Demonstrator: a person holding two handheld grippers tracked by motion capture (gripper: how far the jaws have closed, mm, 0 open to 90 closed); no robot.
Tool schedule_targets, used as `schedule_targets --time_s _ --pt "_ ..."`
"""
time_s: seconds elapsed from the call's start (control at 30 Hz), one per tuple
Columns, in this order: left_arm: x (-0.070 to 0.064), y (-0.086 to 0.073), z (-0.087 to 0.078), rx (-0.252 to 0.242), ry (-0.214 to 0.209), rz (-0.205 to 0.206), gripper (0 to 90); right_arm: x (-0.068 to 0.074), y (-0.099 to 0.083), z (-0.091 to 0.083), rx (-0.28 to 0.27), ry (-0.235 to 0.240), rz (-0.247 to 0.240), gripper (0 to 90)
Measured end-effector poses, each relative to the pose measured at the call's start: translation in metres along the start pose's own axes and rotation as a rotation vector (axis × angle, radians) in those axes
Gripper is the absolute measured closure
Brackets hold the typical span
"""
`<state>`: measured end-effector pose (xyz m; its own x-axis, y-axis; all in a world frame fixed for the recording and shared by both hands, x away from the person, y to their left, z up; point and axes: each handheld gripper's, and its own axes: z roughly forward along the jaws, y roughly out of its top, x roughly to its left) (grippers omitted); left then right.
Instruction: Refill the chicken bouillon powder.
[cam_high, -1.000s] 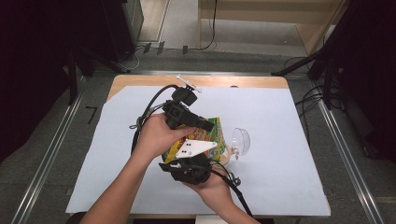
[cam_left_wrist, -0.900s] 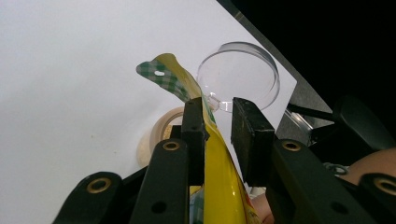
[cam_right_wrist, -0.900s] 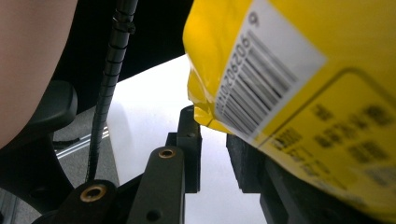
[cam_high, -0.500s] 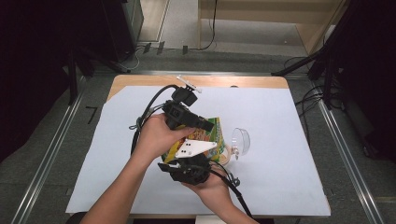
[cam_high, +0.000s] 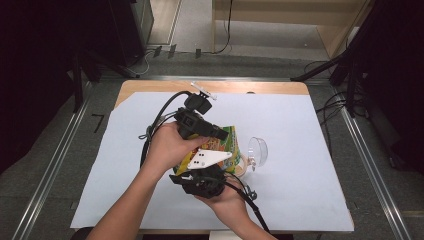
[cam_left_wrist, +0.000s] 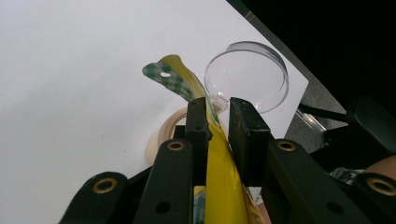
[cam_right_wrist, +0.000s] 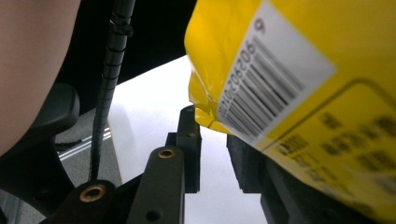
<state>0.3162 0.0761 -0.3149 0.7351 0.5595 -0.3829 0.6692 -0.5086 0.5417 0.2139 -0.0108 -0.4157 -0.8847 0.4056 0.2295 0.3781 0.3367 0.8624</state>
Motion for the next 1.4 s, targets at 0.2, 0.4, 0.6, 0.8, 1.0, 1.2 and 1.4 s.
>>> schedule_targets --time_s 0.2,0.4,0.6,0.8,1.0,1.2,1.4 --pt "-0.0003 0.0000 -0.0003 -0.001 0.001 0.000 78.9 0.0001 0.0002 0.0001 0.001 -0.002 -0.004 77.2" --pt "0.0001 -0.0001 -0.0002 -0.002 0.000 -0.001 78.8 0.0000 0.0000 0.0001 0.000 0.000 -0.005 77.2" --pt "0.0004 -0.0002 -0.0002 0.000 -0.003 -0.004 78.7 -0.0001 -0.0001 0.0003 -0.001 0.000 -0.007 77.2" --pt "-0.0001 -0.0003 -0.0004 0.000 -0.006 0.000 78.6 -0.0001 -0.0005 0.0004 -0.003 -0.001 -0.012 77.3" --pt "-0.0001 -0.0004 -0.0005 -0.001 -0.007 -0.001 78.5 0.0000 -0.0007 0.0005 -0.004 -0.002 -0.013 77.4" --pt "-0.0003 -0.0004 -0.0004 -0.001 -0.007 -0.001 78.5 -0.0001 -0.0006 0.0003 -0.003 -0.001 -0.013 77.4" --pt "-0.0003 -0.0005 -0.0002 0.000 -0.007 0.000 78.4 -0.0001 -0.0008 0.0003 -0.003 -0.002 -0.014 77.4"
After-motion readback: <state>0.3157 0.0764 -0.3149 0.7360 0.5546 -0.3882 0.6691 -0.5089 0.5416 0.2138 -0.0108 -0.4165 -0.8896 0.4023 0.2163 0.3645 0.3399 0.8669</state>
